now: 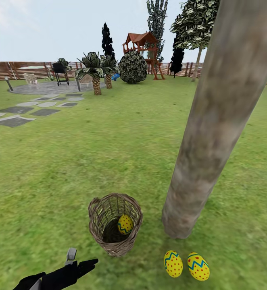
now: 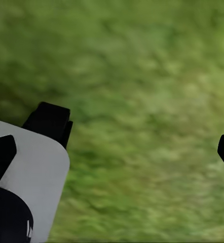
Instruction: Take the three Easter eggs out of the wicker basket on the lawn in the garden, then place them on the lawn next to a single tree (choose any tree) so that all three eggs are next to the same tree and none are left in the basket.
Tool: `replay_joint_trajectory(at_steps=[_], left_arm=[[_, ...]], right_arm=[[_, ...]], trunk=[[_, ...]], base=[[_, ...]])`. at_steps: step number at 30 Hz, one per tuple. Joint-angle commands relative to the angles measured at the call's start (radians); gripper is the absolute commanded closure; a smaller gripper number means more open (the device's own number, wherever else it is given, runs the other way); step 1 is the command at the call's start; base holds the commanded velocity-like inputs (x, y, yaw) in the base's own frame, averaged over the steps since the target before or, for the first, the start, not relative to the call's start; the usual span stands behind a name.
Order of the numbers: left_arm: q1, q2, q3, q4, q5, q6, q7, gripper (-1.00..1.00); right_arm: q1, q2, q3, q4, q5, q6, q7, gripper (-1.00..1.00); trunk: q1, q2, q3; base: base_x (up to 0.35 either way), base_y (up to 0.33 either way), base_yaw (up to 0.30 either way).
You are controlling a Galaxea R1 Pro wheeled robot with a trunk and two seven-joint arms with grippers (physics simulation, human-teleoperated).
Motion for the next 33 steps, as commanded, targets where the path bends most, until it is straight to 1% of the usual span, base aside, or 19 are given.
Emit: replay_joint_trajectory(at_steps=[1,8,15,18,20,25,28,33], left_arm=[[-0.001,0.001,-0.006,0.0,0.009,0.01,-0.001,-1.0],[-0.001,0.002,-0.006,0.001,0.009,0.011,0.0,-1.0],[-0.001,0.001,-0.006,0.001,0.009,0.011,0.0,-1.0],[-0.001,0.0,-0.006,0.001,0.009,0.011,0.0,-1.0],[-0.001,0.0,-0.006,0.001,0.009,0.012,0.0,-1.0],[-0.001,0.0,-0.006,0.001,0.009,0.011,0.0,-1.0],[-0.001,-0.001,-0.006,0.001,0.009,0.011,0.001,-1.0],[-0.001,-0.002,-0.006,0.001,0.009,0.011,0.001,-1.0]], right_arm=[[-0.001,0.001,-0.008,0.001,0.007,0.003,0.002,-1.0],[0.005,0.003,-0.008,0.007,0.014,0.001,0.002,-1.0],[0.014,0.004,-0.008,0.008,0.011,0.0,0.002,-1.0],[0.014,0.004,-0.008,0.007,0.018,-0.018,0.001,-1.0],[0.014,0.004,-0.008,0.008,0.015,-0.037,0.002,-1.0],[0.016,0.004,-0.008,0.009,0.015,-0.042,0.001,-1.0],[0.016,0.004,-0.008,0.009,0.015,-0.043,0.002,-1.0],[0.016,0.004,-0.008,0.009,0.015,-0.043,0.001,-1.0]], trunk=[[0.0,0.0,-0.001],[0.0,0.0,-0.001],[0.0,0.0,-0.001],[0.0,0.0,-0.001],[0.0,0.0,-0.001],[0.0,0.0,-0.001],[0.0,0.0,-0.001],[0.0,0.0,-0.001]], base=[[0.0,0.0,0.0],[0.0,0.0,0.0],[0.0,0.0,0.0],[0.0,0.0,0.0],[0.0,0.0,0.0],[0.0,0.0,0.0],[0.0,0.147,0.0],[0.0,0.31,0.0]])
